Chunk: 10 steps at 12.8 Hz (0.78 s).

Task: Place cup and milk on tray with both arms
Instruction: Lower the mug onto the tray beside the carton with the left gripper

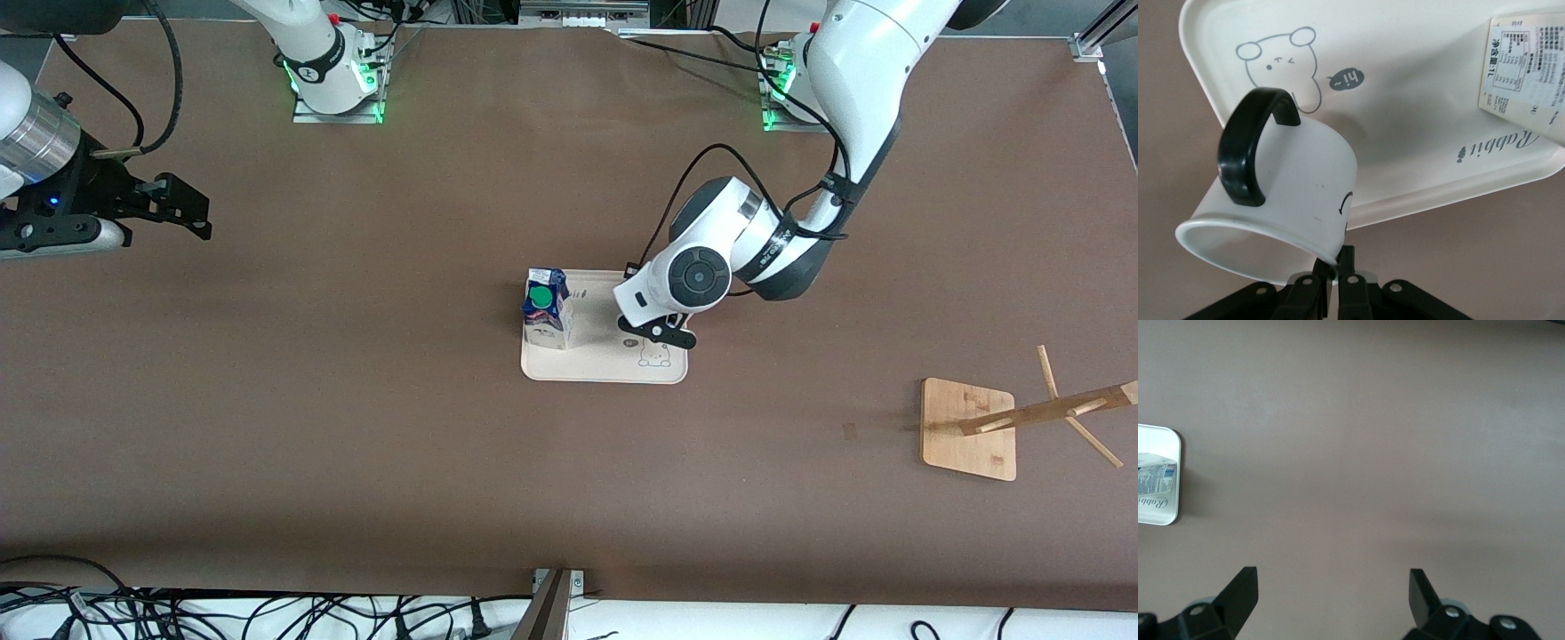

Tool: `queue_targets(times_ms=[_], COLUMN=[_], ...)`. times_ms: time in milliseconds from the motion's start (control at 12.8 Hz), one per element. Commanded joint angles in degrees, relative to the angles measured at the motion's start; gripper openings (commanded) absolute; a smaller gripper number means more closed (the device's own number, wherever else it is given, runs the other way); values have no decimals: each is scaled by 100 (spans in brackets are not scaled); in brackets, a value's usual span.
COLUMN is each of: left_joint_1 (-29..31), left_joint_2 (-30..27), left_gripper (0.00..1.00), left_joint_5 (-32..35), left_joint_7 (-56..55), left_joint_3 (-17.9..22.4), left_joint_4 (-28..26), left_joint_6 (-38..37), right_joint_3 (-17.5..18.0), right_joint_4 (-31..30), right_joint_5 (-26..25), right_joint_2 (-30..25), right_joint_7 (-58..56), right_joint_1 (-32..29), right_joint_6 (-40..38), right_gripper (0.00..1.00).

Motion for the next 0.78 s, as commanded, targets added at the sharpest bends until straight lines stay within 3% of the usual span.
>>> queue_targets(times_ms=[0, 313, 391, 470, 705], left_joint_1=[-156, -174, -174, -165, -165], left_joint_2=[93, 110, 110, 93, 49], left_gripper=[0, 0, 40, 99, 100], left_joint_5=[-54, -19, -19, 50, 42], left_joint_7=[-51, -16, 19, 45, 45], left_joint_3=[15, 24, 41, 58, 67], left_joint_4=[60, 60, 51, 51, 60], left_joint_6=[124, 150, 298, 491, 572], right_joint_3=[9, 9, 9, 9, 9], right_joint_4=[70, 70, 70, 70, 70], right_joint_5=[-21, -21, -21, -21, -21], right_joint_2=[-2, -2, -2, -2, -2], right_joint_7=[4, 4, 4, 4, 4], right_joint_1=[-28, -28, -28, -28, -28], right_joint_6=[-86, -86, -86, -86, -86], right_gripper=[100, 100, 100, 100, 100])
